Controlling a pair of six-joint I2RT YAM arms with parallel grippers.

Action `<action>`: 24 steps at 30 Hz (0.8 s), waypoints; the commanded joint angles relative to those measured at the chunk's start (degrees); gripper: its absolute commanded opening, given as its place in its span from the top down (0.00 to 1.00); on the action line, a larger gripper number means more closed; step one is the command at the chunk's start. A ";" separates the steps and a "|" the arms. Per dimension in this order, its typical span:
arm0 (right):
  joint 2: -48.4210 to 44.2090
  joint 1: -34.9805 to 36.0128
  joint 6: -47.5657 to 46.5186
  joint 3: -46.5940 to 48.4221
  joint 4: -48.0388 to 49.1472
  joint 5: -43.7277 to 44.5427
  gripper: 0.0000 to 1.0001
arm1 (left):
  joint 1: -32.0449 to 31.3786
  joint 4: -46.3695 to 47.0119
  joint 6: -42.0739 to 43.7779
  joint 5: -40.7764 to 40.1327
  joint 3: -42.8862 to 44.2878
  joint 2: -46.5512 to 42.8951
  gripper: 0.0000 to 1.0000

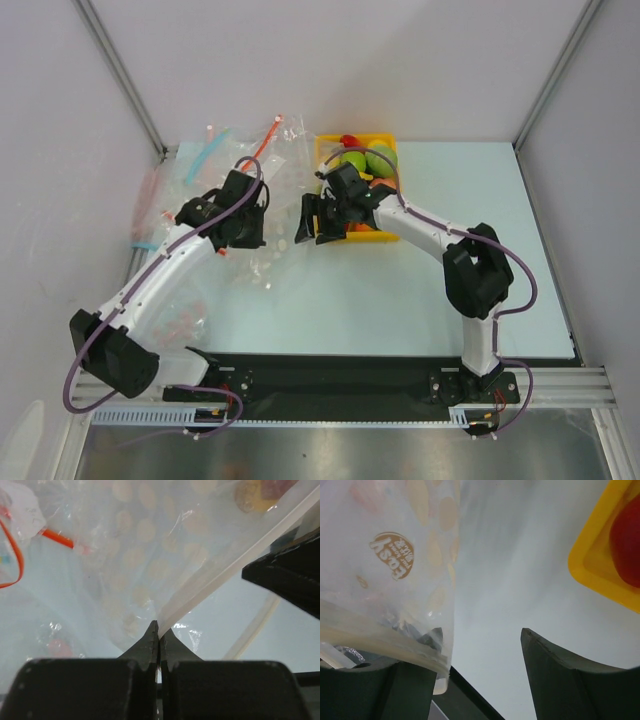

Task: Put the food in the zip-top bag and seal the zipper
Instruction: Open the zipper of the food storage bag at the center of the board.

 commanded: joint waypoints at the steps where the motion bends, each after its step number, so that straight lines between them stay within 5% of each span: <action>1: -1.04 -0.98 -1.87 -0.70 -1.28 -0.33 0.29 | 0.26 7.60 -1.62 4.71 1.61 0.51 1.00; 24: -12.82 -10.30 -3.88 -7.04 7.25 -3.41 0.25 | 0.17 6.72 3.22 4.19 9.79 10.10 1.00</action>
